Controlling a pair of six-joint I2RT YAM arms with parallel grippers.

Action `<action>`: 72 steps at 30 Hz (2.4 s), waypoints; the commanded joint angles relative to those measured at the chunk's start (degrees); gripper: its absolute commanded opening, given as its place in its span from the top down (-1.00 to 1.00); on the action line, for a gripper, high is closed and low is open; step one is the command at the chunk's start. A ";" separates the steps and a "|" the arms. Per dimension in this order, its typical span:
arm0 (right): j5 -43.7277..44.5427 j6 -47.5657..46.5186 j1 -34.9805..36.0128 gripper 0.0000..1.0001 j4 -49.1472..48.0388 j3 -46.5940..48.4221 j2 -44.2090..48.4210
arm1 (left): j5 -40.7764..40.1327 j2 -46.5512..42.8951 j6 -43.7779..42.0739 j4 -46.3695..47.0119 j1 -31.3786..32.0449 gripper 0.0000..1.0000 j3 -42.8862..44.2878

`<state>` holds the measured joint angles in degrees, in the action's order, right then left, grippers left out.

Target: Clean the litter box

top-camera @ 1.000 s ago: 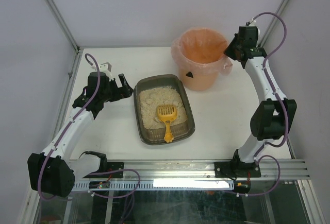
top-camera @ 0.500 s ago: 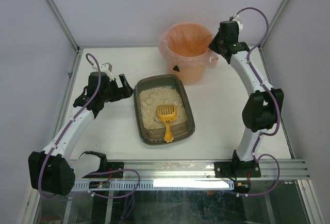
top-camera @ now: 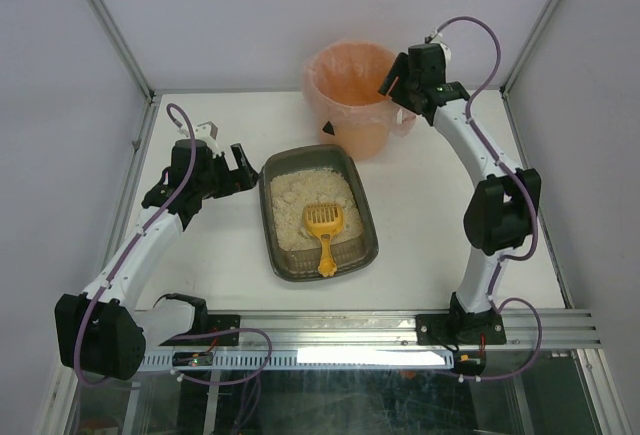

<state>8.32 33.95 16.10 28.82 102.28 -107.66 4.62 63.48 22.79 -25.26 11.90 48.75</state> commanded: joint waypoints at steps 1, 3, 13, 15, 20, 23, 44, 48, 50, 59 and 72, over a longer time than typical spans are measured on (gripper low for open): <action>0.06 -3.37 -1.01 -0.44 -2.33 -0.39 7.16 | 0.16 -0.67 -1.45 2.14 -0.69 -0.98 0.96; 0.47 -5.10 -1.15 -0.47 -2.85 -1.09 9.41 | -0.23 -0.93 -1.45 2.05 -0.72 -0.98 1.05; -5.56 -13.07 -4.18 -0.57 -6.72 -15.60 26.18 | -1.04 -1.44 1.89 2.52 -3.98 -0.98 1.21; -9.30 -13.18 -6.45 -0.57 -6.93 -20.36 30.52 | -0.25 -1.96 2.63 3.43 -5.34 -0.98 0.95; -15.75 -15.66 -9.25 -0.56 -3.67 -29.51 41.14 | 0.24 -2.89 1.65 4.51 -5.49 -0.98 0.53; -15.24 -16.32 -8.78 -0.55 -0.21 -33.40 46.00 | 2.44 -2.58 1.95 4.33 -5.53 -0.98 0.09; 2.26 -7.32 20.51 -0.32 2.38 -45.94 53.91 | -9.57 -1.17 15.30 2.48 17.63 -0.69 -5.99; 2.08 -6.74 20.82 -0.31 1.68 -46.55 53.38 | -9.41 -1.08 17.58 3.02 20.40 -0.63 -7.01; 1.85 -6.47 20.96 -0.30 1.64 -46.71 53.13 | -9.31 -1.04 18.48 3.02 21.33 -0.61 -7.51; 0.65 -5.99 21.76 -0.27 1.28 -46.66 52.84 | -9.81 2.49 20.91 4.14 26.50 -0.60 -7.75; -0.34 -8.32 25.64 -0.25 4.02 -48.75 54.73 | -10.07 5.25 21.86 9.11 32.49 -0.62 -4.80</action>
<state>8.67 27.31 40.51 33.41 53.52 -54.26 -10.41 68.51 41.60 -22.96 42.59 42.33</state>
